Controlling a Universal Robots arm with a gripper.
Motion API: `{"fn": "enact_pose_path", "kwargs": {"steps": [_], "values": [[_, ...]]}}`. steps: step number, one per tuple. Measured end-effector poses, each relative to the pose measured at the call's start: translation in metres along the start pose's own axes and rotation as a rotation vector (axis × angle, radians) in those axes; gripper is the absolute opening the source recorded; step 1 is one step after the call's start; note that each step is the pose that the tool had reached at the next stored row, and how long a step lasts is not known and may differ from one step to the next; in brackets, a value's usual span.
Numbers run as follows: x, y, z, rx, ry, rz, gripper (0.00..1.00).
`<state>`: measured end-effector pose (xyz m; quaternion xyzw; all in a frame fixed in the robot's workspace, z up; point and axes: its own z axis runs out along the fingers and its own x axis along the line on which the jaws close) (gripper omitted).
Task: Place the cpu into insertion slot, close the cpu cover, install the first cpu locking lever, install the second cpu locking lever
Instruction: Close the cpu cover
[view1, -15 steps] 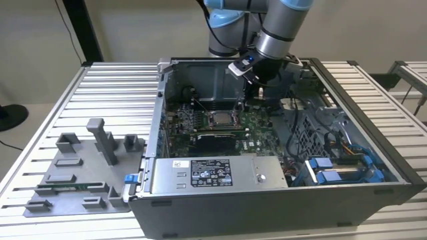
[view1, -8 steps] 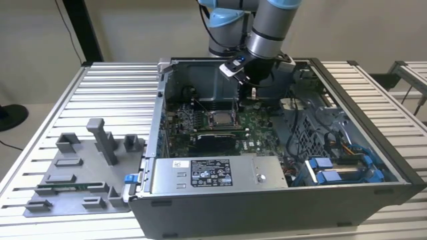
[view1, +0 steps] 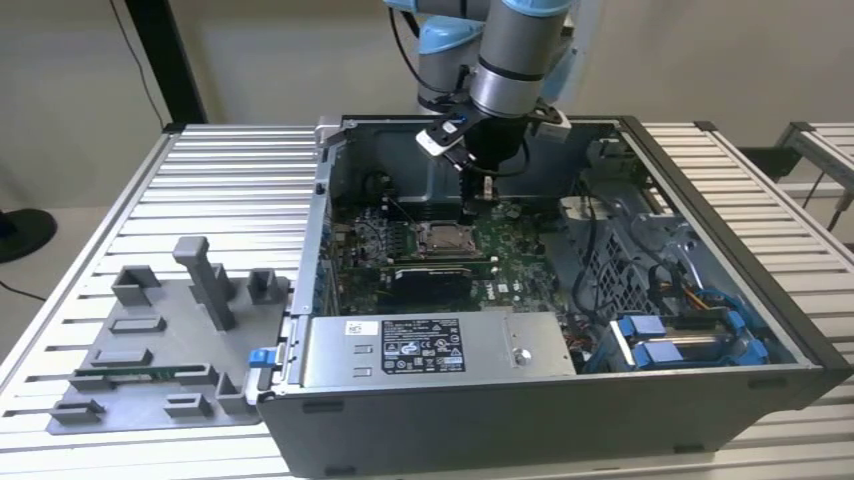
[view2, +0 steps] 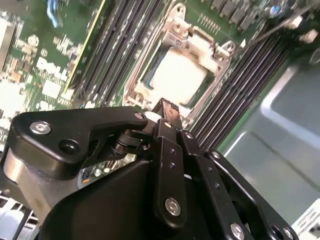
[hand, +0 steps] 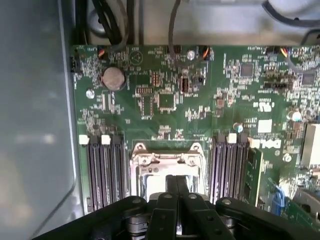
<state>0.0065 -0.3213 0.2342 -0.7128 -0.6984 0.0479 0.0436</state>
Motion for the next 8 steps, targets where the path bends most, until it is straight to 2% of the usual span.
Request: {"fn": "enact_pose_path", "kwargs": {"steps": [3,6,8], "values": [[0.0001,-0.0012,0.0002,0.0000,0.0001,0.000,0.00],[0.0009,-0.0116,0.0015,-0.0025,0.0002,0.000,0.00],[0.0021,-0.0188,0.0025,-0.0087,0.0003,0.000,0.00]]}}
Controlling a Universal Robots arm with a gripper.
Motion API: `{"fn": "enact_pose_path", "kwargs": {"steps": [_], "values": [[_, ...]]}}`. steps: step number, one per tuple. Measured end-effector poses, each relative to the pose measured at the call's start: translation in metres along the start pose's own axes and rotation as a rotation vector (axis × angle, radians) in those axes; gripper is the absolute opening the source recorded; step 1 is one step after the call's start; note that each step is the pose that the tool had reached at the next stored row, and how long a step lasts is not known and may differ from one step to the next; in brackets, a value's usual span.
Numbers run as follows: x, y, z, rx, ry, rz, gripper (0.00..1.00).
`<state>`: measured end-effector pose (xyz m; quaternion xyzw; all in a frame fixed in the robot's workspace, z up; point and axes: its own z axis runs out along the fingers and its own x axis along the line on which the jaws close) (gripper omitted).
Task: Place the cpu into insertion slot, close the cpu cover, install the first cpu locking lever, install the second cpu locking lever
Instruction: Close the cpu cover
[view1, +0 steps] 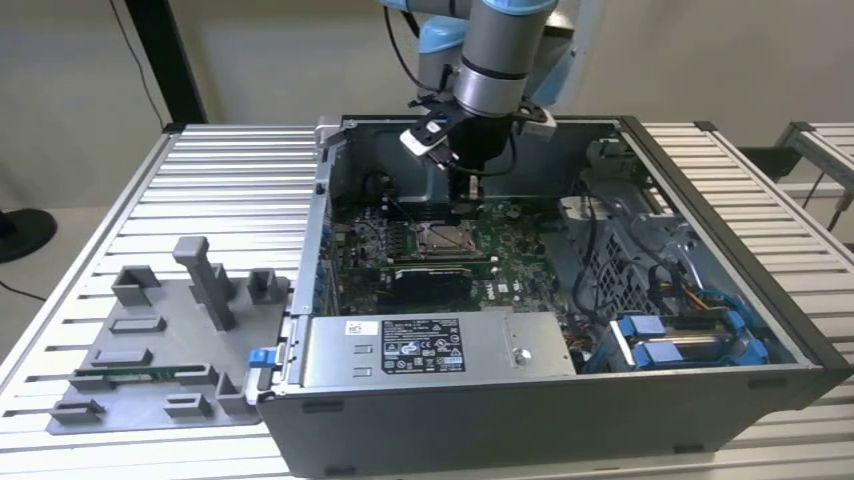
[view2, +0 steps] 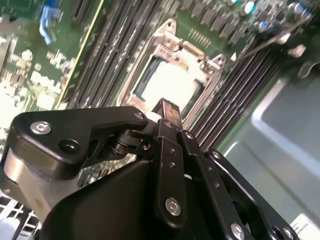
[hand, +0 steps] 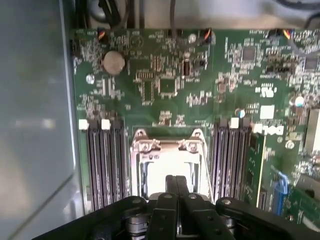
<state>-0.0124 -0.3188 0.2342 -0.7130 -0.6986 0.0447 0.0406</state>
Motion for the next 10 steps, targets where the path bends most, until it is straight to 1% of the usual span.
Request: {"fn": "enact_pose_path", "kwargs": {"steps": [2,6,10], "values": [[0.0017,-0.0062,0.0007,-0.0093,0.0001,0.000,0.00],[0.0057,-0.0163,0.0019,-0.0292,0.0005,0.000,0.00],[0.0069,-0.0265,0.0030,-0.0489,0.0010,0.000,0.00]]}}
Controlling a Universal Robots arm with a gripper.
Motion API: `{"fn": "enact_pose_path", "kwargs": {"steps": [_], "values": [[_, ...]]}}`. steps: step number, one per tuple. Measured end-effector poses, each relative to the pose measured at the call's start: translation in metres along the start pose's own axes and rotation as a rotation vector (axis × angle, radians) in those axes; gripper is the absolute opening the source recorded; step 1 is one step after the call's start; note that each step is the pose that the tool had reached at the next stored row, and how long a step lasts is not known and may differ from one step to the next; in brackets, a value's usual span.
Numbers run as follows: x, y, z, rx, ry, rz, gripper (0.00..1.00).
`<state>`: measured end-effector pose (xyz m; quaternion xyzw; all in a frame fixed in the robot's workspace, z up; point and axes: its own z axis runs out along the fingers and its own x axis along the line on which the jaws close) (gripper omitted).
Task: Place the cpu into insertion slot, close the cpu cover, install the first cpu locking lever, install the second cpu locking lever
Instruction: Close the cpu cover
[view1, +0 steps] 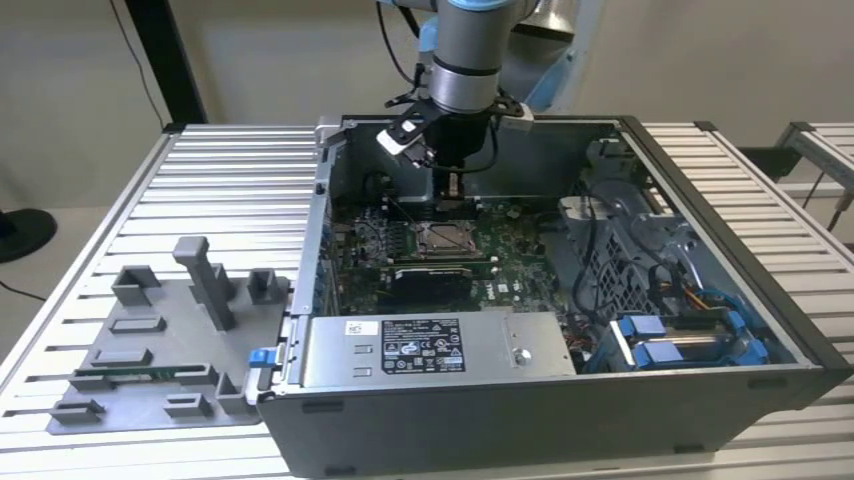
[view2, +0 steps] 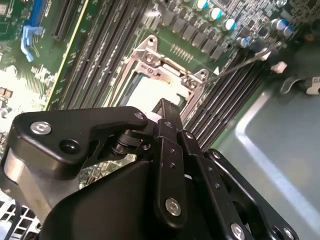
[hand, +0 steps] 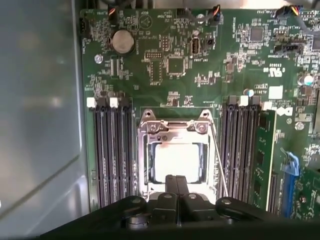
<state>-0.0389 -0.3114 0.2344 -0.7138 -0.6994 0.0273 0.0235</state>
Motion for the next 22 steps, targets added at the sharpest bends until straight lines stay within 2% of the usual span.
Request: {"fn": "enact_pose_path", "kwargs": {"steps": [4,10,13,17,22], "values": [[0.0009,-0.0118,0.0006,-0.0152,0.0005,0.000,0.00],[0.0019,-0.0304,0.0010,-0.0302,0.0006,0.000,0.00],[0.0034,-0.0392,0.0013,-0.0348,0.0007,0.000,0.00],[0.0046,-0.0484,-0.0003,-0.0370,0.0008,0.000,0.00],[0.0045,-0.0538,-0.0115,-0.0371,0.0007,0.000,0.00]]}}
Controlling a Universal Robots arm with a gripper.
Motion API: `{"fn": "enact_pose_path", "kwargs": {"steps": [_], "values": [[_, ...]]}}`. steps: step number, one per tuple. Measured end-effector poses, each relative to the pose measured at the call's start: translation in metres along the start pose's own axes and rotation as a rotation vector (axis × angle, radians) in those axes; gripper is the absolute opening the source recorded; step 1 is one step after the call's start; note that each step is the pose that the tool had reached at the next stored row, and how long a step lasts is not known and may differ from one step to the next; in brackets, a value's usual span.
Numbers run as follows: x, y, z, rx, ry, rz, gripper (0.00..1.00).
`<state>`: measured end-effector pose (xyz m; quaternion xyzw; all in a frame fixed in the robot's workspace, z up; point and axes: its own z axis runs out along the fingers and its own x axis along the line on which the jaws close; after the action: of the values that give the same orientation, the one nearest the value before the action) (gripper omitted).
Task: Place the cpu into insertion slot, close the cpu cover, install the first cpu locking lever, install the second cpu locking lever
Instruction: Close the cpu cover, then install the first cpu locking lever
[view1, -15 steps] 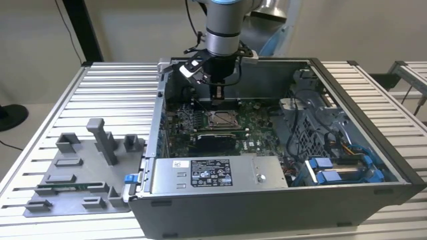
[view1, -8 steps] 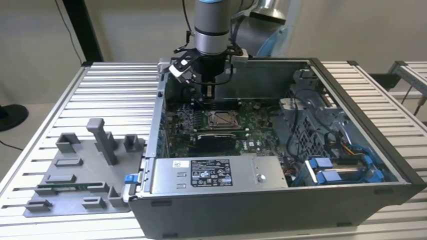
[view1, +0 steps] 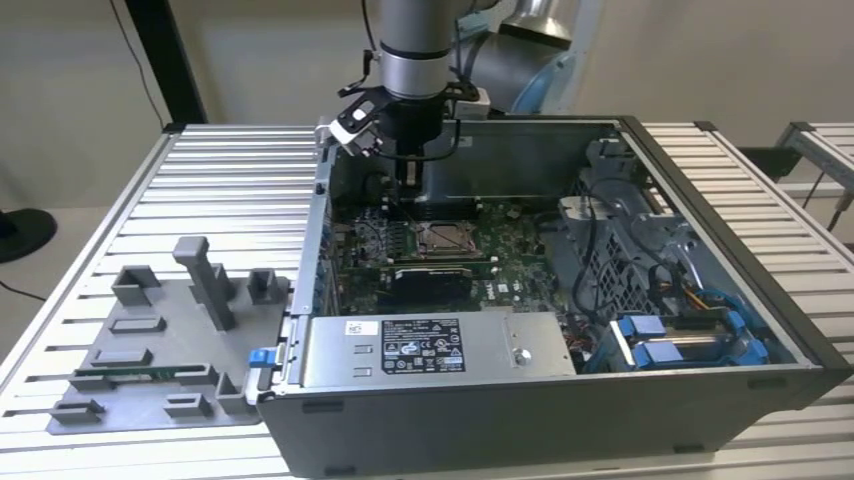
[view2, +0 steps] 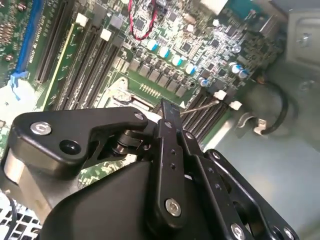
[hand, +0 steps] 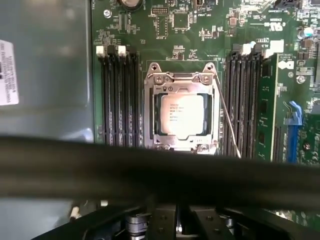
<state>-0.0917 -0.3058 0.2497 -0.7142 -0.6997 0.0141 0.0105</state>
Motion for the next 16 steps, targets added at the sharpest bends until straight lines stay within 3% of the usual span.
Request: {"fn": "enact_pose_path", "kwargs": {"steps": [6,10,16], "values": [[0.0001,-0.0069,-0.0126,0.0000,0.0001,0.000,0.00],[0.0010,-0.0188,-0.0128,-0.0012,0.0002,0.000,0.00],[0.0009,-0.0233,-0.0126,-0.0010,0.0003,0.001,0.00]]}}
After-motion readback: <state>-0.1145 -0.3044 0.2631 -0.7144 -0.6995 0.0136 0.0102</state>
